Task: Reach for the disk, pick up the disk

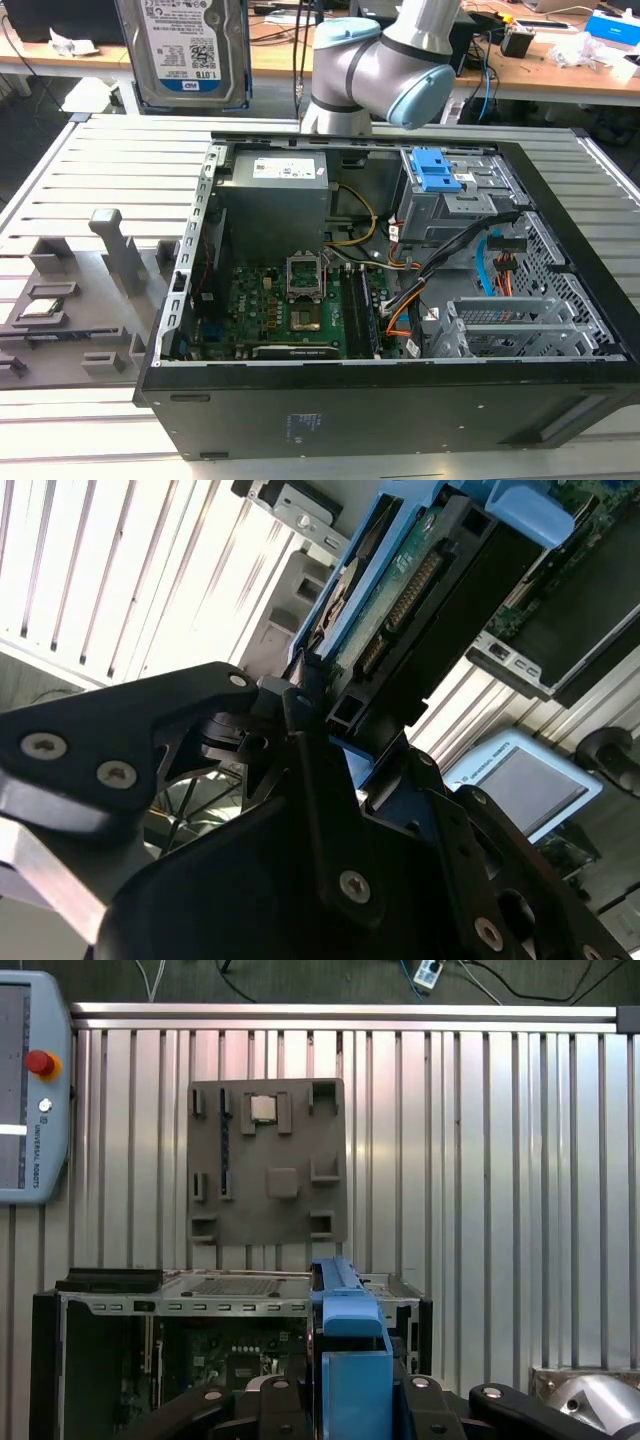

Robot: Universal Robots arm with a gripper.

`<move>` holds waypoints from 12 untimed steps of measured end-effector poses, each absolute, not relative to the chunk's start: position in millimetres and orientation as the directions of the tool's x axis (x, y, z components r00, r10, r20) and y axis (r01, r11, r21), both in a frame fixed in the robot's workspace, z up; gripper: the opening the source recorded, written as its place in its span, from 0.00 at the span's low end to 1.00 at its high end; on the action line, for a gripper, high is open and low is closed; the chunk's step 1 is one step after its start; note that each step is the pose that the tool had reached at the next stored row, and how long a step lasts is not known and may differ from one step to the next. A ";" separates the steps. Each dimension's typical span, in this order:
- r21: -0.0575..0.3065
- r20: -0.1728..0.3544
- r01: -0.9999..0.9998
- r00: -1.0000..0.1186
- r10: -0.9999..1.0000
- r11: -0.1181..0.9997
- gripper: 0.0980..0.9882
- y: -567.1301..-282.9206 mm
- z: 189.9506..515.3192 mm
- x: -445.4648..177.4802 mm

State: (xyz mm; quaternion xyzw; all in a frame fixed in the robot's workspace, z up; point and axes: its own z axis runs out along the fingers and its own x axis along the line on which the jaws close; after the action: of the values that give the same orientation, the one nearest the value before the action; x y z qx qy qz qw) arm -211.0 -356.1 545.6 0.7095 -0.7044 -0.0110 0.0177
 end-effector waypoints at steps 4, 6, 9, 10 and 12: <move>0.041 0.009 -0.999 0.007 -1.000 -0.007 0.30 -355.9 545.6 -198.2; 0.041 0.009 -0.999 0.007 -1.000 -0.007 0.30 -355.8 545.6 -190.2; 0.041 0.009 -0.999 0.007 -1.000 -0.007 0.30 -355.6 545.6 -176.6; 0.041 0.009 -0.999 0.007 -1.000 -0.007 0.30 -355.5 545.6 -173.2; 0.042 0.009 -0.999 0.007 -1.000 -0.007 0.30 -355.3 545.6 -165.7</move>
State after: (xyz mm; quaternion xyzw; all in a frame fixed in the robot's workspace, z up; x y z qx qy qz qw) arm -165.7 -355.3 545.6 0.7094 -0.7045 -0.0113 0.0181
